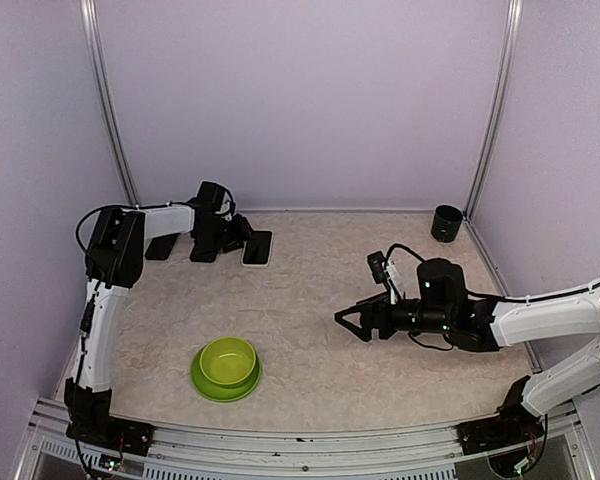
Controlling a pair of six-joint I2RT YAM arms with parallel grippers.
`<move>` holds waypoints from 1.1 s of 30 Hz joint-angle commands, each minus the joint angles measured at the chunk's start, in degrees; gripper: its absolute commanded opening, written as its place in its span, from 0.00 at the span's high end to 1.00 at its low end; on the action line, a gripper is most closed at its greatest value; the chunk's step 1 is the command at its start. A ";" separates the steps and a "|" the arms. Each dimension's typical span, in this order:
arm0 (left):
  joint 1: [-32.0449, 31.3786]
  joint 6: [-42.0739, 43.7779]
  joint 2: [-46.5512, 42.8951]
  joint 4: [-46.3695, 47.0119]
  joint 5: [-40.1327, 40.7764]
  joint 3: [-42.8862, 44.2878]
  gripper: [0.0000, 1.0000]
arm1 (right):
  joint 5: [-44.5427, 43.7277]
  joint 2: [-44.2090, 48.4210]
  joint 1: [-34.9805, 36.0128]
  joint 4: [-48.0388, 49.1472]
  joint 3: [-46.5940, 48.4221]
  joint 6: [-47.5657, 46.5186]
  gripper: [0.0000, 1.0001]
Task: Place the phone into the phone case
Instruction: Move the phone with the phone case to the corner of the board, then reset both arms
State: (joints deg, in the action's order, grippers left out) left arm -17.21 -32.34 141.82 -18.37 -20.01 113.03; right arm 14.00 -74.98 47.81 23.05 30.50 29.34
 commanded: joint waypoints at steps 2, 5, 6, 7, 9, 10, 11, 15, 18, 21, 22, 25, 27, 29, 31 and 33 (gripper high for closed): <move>1.06 -0.96 -8.10 3.98 1.61 -6.93 0.46 | -4.16 2.91 -0.70 -5.43 2.46 -2.58 0.10; 1.29 -1.68 -13.62 9.18 1.93 -12.40 0.45 | -6.73 4.50 -0.79 -9.15 3.75 -4.05 0.09; 1.23 -1.94 -16.23 10.79 1.87 -14.44 0.45 | -7.83 4.95 -0.83 -10.52 4.10 -4.36 0.08; 1.06 -2.20 -17.81 12.40 1.65 -17.72 0.44 | -9.35 5.47 -0.87 -11.63 4.34 -4.74 0.08; 0.55 -2.67 -21.88 15.89 0.60 -23.34 0.39 | -11.50 6.39 -0.88 -13.82 4.68 -5.27 0.07; 0.02 -2.80 -25.09 17.50 0.31 -26.37 0.35 | -12.53 6.95 -0.81 -14.96 4.92 -5.38 0.06; -0.59 -2.63 -27.01 19.26 0.24 -29.12 0.33 | -13.37 7.36 -0.87 -16.01 5.04 -5.43 0.05; -3.37 -1.25 -37.20 22.28 3.54 -39.30 0.26 | -17.35 9.66 -1.05 -20.28 5.46 -5.80 0.00; -6.01 0.24 -43.99 22.43 6.76 -44.86 0.16 | -20.42 11.15 -1.05 -23.31 6.23 -6.18 0.00; -9.12 2.28 -50.14 22.00 11.46 -49.83 0.02 | -23.17 12.22 -1.14 -27.30 7.28 -6.49 0.00; -10.14 2.88 -52.33 22.05 12.95 -51.73 0.01 | -23.92 12.56 -1.16 -28.36 7.63 -6.58 0.00; -13.34 4.28 -58.93 22.39 16.93 -57.60 0.01 | -26.28 13.89 -1.27 -31.50 8.86 -6.36 0.00; -15.34 4.83 -63.07 22.75 19.35 -62.13 0.01 | -27.57 15.39 -1.23 -32.88 9.25 -6.59 0.00; -17.66 5.57 -66.84 23.42 23.11 -66.20 0.01 | -28.62 17.06 -1.23 -34.00 9.47 -6.95 0.00; -20.13 6.02 -71.40 24.16 26.67 -70.32 0.01 | -29.30 18.82 -1.23 -35.44 10.02 -7.23 0.00; -21.98 6.43 -75.19 24.16 28.95 -73.31 0.01 | -29.77 20.49 -1.27 -36.74 10.50 -7.45 0.00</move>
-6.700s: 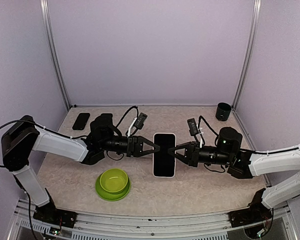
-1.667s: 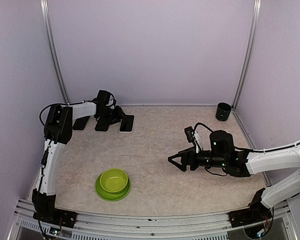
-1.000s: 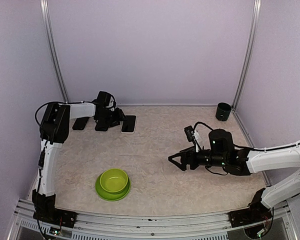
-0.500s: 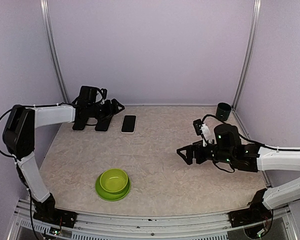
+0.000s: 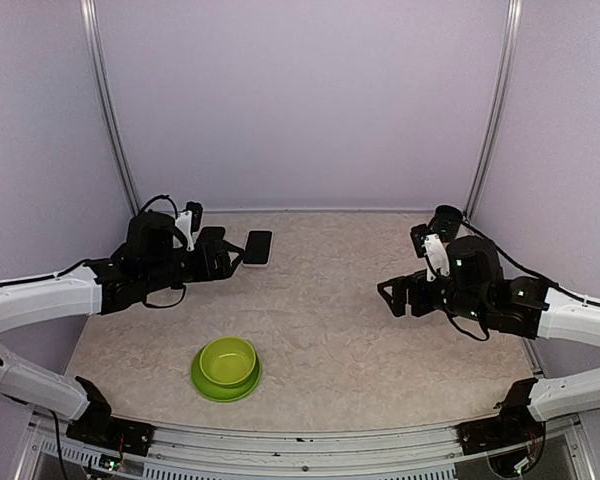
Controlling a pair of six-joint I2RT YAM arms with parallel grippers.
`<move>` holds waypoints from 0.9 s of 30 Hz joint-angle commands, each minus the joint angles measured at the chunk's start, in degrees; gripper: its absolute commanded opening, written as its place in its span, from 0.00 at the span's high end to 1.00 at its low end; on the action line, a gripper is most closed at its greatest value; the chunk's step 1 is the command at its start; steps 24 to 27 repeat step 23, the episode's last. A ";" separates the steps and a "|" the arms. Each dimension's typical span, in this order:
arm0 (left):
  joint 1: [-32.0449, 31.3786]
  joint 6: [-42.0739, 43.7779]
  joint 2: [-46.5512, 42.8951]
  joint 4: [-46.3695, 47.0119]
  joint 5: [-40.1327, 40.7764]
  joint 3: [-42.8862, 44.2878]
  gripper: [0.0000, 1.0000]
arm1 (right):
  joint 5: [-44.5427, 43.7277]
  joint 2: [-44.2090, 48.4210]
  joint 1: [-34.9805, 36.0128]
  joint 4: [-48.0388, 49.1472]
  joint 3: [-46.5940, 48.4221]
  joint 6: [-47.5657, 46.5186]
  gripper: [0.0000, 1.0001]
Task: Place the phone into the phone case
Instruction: Reset both arms
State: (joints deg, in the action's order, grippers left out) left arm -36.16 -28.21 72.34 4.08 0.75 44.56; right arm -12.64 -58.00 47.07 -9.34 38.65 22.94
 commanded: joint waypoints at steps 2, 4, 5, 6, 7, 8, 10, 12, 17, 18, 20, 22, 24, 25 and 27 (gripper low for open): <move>-4.01 2.15 -9.55 0.72 9.27 -6.79 0.01 | -4.00 5.03 -0.49 -5.80 2.81 -1.36 0.00; -4.34 2.20 -13.20 -0.29 9.30 -8.26 0.01 | -4.81 6.44 -0.53 -7.02 3.36 -1.69 0.00; -4.43 2.33 -14.35 -0.50 9.06 -9.11 0.01 | -5.04 7.08 -0.49 -7.42 3.56 -1.86 0.00; -4.44 2.47 -15.88 -0.51 9.01 -9.80 0.01 | -5.05 7.64 -0.49 -7.75 3.73 -2.08 0.00; -4.49 2.68 -16.96 -0.54 8.84 -10.56 0.01 | -5.23 8.23 -0.53 -8.05 3.90 -2.27 0.00; -4.53 2.86 -18.80 -0.67 8.87 -11.19 0.01 | -5.49 8.59 -0.54 -8.45 4.10 -2.40 0.00; -4.52 2.93 -21.20 -0.97 9.16 -12.04 0.01 | -5.94 9.06 -0.49 -9.17 4.32 -2.55 0.00; -4.60 3.02 -23.09 -1.16 9.49 -12.61 0.01 | -5.99 9.15 -0.51 -9.67 4.56 -2.57 0.00; -4.58 2.98 -23.37 -1.57 8.91 -12.22 0.01 | -5.36 8.87 -0.48 -9.97 4.96 -2.21 0.00; -4.56 3.00 -22.78 -1.40 8.72 -12.17 0.01 | -5.34 8.87 -0.49 -9.90 4.87 -2.17 0.00; -4.56 2.67 -22.00 -1.22 8.45 -11.98 0.01 | -5.73 8.82 -0.49 -9.89 4.97 -1.78 0.00; -4.53 2.54 -21.36 -1.51 8.10 -11.61 0.01 | -5.90 8.78 -0.48 -9.70 4.84 -1.75 0.00; -4.53 2.47 -21.15 -1.59 8.12 -11.60 0.01 | -6.01 8.84 -0.49 -9.61 4.70 -1.71 0.00; -4.53 2.47 -21.15 -1.59 8.12 -11.60 0.01 | -6.01 8.84 -0.49 -9.61 4.70 -1.71 0.00; -4.53 2.47 -21.15 -1.59 8.12 -11.60 0.01 | -6.01 8.84 -0.49 -9.61 4.70 -1.71 0.00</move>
